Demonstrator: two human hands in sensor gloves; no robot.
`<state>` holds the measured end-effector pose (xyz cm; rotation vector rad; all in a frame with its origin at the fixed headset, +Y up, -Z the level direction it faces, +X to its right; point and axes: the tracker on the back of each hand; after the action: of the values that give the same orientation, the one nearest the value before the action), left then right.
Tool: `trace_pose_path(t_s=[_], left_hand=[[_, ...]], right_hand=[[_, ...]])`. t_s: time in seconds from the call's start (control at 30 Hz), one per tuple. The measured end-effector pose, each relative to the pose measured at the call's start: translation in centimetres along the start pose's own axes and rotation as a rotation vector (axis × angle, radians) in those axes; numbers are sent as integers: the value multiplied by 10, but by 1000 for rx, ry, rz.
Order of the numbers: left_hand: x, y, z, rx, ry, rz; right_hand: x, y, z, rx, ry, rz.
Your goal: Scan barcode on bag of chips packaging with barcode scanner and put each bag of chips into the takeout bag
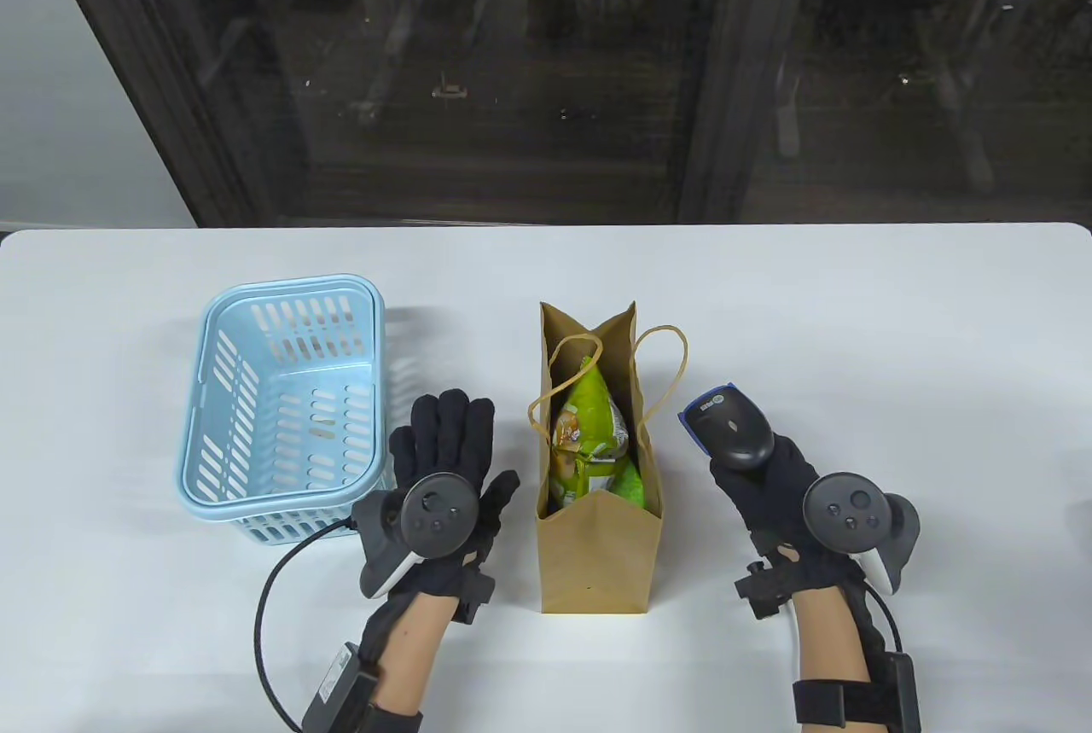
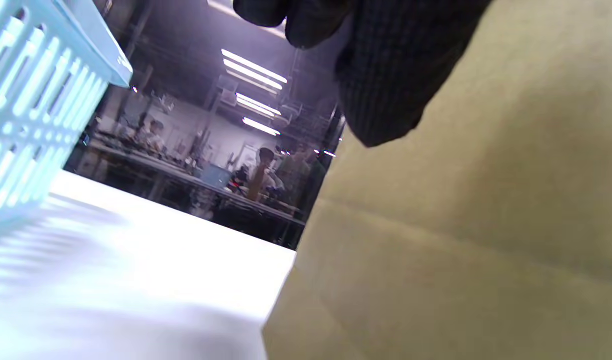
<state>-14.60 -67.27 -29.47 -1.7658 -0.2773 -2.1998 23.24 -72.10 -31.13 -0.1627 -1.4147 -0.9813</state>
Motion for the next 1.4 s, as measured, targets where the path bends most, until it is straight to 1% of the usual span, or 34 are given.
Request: trace_pose_path(t_s=[0.07,0.17,0.3,0.37,0.5,0.57,0.63,0.73,0.83,0.97,1.13,1.23,1.33,1.4], left_hand=[[-2,1,-1,-20,-14,-12],[-4,4,-5,30,-14,-14],[-7,9,-6,7,-29,-47],[-8,11,-6,18,-28,-53],[-8,11,-6,12,-40,-65],[-9,12,-8,22,-68,-65],[-9,12,-11,37,-72,-84],[-10,13,-13,30,-70,-82],[-10,14,-12,37,-68,-92],[-10,16,-12,42,-66,-99],[-12,19,-15,47,-73,-109],[-12,21,-15,44,-73,-114],[-12,21,-14,48,-74,-116],[-12,22,-14,43,-76,-116]], right_hand=[[-1,2,0,22,-7,-15],[-5,9,0,37,-21,-54],[-20,23,-3,124,-66,-124],[-30,30,-10,175,-100,-142],[-51,38,-34,276,-199,-169],[-61,38,-51,353,-270,-150],[-69,36,-66,414,-334,-120],[-82,29,-90,511,-437,-69],[-91,22,-110,577,-506,-15],[-101,11,-131,729,-562,75],[-103,2,-147,757,-609,150],[-100,-2,-151,773,-603,188],[-99,-2,-151,765,-599,186],[-98,-1,-151,735,-606,206]])
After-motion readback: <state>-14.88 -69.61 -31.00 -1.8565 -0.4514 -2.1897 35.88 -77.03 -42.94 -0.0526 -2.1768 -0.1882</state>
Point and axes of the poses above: the tracker on the back of each hand, its own z axis roughly to the thumb side, its own x axis roughly from the fingertips to the wrist, y = z × x, and after that the axes turned 12 degrees about -z, right-handed
